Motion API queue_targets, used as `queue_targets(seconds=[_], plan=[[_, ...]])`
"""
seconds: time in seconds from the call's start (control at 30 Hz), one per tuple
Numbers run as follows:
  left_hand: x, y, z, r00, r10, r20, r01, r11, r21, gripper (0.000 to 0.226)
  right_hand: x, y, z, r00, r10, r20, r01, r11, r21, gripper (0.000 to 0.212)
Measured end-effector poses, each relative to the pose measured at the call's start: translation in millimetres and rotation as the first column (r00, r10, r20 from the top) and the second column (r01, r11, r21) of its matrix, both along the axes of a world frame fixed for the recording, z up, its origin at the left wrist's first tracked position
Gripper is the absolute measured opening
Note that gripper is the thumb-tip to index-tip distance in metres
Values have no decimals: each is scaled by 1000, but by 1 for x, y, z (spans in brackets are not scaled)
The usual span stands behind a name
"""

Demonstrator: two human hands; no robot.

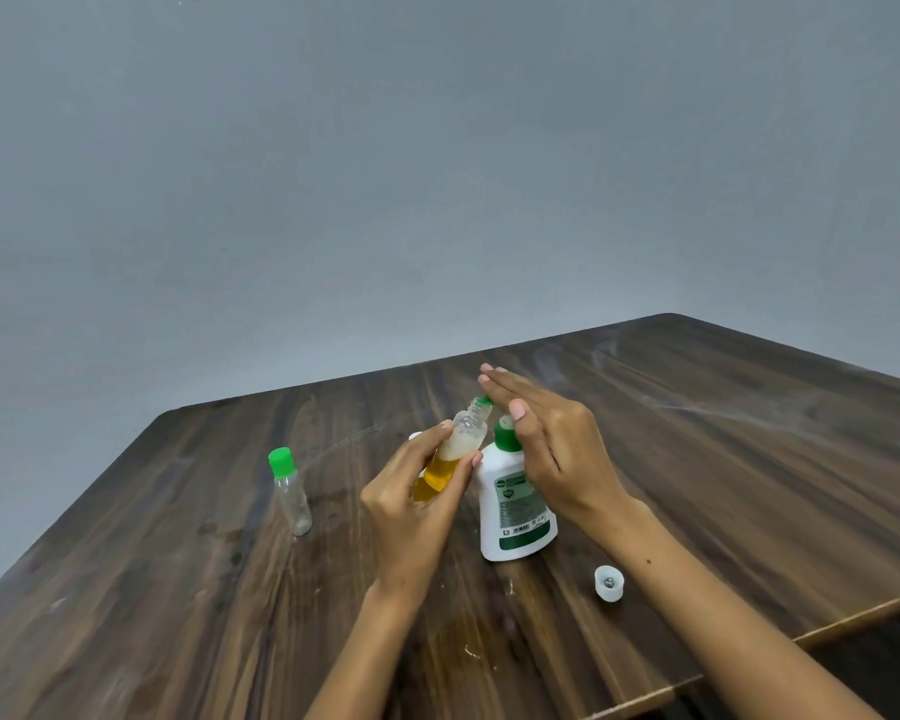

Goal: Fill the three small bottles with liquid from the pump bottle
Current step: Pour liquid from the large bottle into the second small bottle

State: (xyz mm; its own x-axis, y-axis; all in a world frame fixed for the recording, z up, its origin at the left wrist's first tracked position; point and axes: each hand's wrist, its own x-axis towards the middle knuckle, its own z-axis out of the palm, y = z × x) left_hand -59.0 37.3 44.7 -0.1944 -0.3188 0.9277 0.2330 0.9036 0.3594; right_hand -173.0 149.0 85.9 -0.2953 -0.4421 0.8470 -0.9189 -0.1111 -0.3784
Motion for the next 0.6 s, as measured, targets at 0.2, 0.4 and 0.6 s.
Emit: queue_targets(seconds=[0.2,0.4,0.6], plan=[[-1,-3,-2,1000,5,-5,-5,1000,-15,35,0,-6,-4,999,13,36,-10,996,-84,57],[-1,-3,-5,1000,17,13,-17,1000,-8,36,2,-6,-15,1000,-13,15,15,992,-125,67],[1,-3,-4,1000,9,13,-9,1000,8,38,3,-6,-5,1000,-6,25,10,990,-142,53]])
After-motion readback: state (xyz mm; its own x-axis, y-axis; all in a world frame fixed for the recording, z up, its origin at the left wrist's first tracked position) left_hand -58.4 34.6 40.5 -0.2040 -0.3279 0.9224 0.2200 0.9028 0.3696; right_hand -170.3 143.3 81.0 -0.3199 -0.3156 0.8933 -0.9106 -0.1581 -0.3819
